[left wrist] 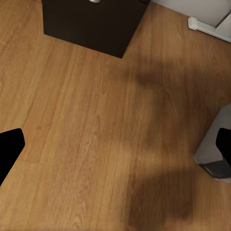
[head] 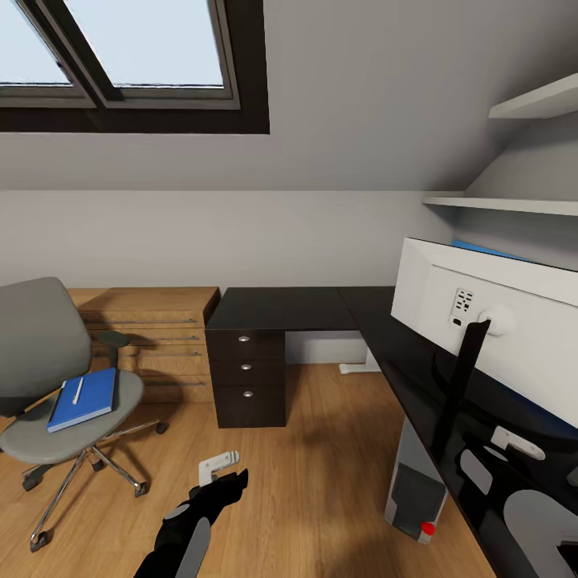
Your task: In the bedroom, organize the workspace by keeping the computer under the desk, ensuring the monitor is on the desk, placing the keyboard on the desk next to the monitor, placing the mouse on the desk next to the keyboard, moving the folder from the swivel chair onto the desk next to the mouse, stacking the notebook on top of the folder with the pen on top of the notebook, and positioning the swivel chair next to the desk.
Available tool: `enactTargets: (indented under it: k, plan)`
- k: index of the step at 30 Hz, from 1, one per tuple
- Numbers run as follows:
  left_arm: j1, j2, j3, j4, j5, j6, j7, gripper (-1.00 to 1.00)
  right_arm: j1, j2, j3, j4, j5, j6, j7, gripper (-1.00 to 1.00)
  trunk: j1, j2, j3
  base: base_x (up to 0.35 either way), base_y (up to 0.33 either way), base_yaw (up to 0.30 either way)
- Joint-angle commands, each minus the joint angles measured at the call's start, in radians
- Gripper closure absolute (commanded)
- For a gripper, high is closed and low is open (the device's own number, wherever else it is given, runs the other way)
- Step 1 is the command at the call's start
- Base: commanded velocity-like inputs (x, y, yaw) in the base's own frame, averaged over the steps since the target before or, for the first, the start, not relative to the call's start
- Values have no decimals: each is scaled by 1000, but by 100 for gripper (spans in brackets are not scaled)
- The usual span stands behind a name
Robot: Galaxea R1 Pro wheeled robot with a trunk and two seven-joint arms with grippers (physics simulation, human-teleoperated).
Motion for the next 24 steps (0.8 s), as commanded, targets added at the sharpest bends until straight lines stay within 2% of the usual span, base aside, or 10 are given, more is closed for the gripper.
enactTargets:
  k: [1, 24]
  plan:
    - [-1, 0, -2, -1, 11, 3, 9, -100, -1, 0, -1, 0, -9, -7, 0, -100, 0, -1, -1, 50, 0, 0]
    - [-1, 0, -3, 0, 11, 4, 9, -100, -1, -4, -1, 1, -7, -2, 0, -100, 0, -1, -1, 13, 0, 0]
